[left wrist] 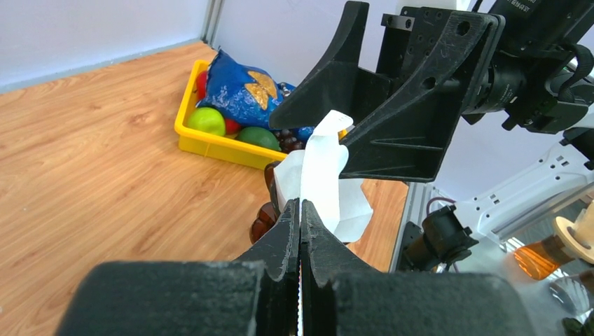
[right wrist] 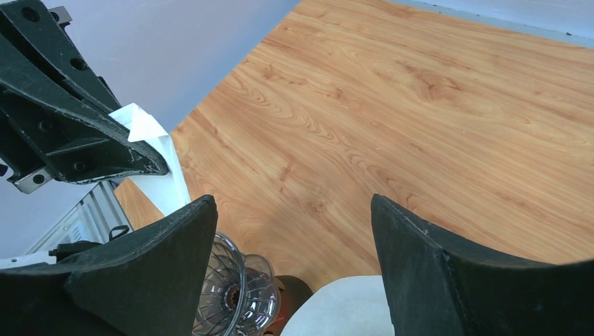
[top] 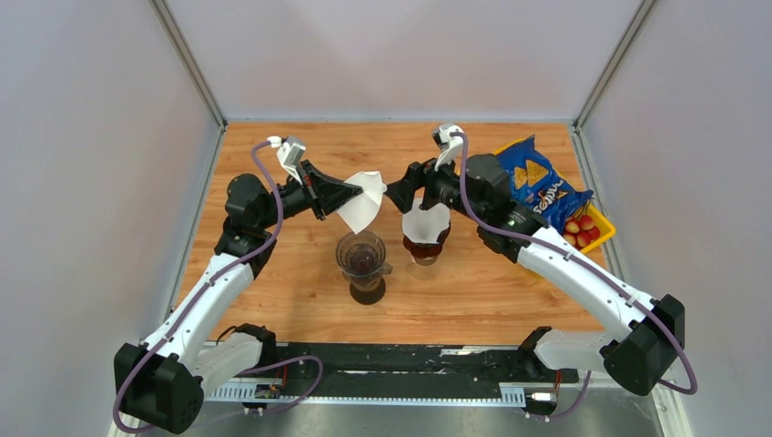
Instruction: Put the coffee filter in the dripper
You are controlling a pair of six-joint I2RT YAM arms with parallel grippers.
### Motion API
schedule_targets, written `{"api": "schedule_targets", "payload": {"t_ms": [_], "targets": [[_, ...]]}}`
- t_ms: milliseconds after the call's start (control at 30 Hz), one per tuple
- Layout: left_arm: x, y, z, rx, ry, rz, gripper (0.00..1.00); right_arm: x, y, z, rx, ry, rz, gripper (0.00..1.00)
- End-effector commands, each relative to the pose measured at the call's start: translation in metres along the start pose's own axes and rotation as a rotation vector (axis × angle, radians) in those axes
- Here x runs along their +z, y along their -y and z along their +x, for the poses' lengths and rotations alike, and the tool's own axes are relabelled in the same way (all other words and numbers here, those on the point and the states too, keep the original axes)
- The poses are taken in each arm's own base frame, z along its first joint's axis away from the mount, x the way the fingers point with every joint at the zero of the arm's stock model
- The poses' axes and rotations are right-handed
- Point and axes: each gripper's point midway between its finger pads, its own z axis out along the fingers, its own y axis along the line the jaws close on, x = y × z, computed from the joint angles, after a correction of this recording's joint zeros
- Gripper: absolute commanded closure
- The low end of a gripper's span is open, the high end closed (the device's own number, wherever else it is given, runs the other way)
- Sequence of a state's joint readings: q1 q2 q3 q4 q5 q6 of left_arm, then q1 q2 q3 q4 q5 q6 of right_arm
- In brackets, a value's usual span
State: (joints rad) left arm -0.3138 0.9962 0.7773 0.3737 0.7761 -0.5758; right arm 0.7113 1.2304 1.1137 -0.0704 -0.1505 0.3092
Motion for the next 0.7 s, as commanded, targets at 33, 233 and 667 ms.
{"api": "schedule_targets", "payload": {"t_ms": [33,233,667], "targets": [[0.0,0.012,-0.017,0.058,0.029,0.028,1.0,-0.012,-0.025,-0.038,-0.002,0.089,-0.076,0.17],[0.0,0.008,-0.016,0.057,0.028,0.011,1.0,-0.018,-0.03,-0.041,-0.002,0.096,-0.096,0.16],[0.002,0.008,-0.015,0.05,0.023,0.018,1.0,-0.004,-0.049,-0.032,0.015,0.037,-0.216,0.17]]}}
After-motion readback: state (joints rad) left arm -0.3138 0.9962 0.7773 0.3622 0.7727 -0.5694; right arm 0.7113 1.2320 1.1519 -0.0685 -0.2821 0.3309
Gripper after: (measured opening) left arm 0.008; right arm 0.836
